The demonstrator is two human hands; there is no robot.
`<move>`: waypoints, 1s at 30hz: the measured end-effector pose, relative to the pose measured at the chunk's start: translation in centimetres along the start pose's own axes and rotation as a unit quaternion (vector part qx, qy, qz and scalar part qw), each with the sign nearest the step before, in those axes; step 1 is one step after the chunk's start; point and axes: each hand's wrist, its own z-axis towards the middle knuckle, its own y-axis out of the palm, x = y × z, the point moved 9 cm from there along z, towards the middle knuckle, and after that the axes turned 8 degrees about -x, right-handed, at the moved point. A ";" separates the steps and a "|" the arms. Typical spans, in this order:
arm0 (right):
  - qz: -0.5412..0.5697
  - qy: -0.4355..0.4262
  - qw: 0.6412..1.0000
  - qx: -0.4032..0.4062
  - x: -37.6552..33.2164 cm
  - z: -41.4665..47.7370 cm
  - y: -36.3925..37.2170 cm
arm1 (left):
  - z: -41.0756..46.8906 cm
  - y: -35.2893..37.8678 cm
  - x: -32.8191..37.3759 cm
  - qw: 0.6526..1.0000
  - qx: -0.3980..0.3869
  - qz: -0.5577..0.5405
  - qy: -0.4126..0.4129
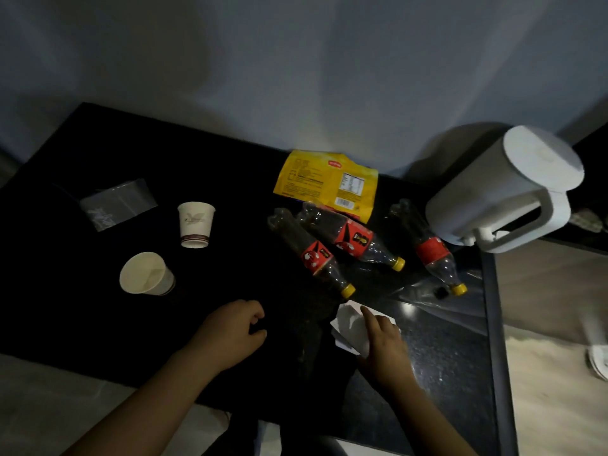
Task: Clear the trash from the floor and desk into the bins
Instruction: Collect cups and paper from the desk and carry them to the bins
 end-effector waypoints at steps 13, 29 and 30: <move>-0.057 -0.015 0.997 -0.049 0.9 2.7 1.7 | -0.6 0.5 0.4 1.000 0.014 0.001 -0.018; 0.043 -0.143 0.980 -0.133 -6.4 3.6 2.1 | -3.6 -0.6 -6.1 0.988 0.062 -0.086 -0.116; 0.049 -0.147 0.979 -0.136 -7.2 3.6 2.1 | -3.9 -0.8 -6.9 0.986 0.062 -0.090 -0.125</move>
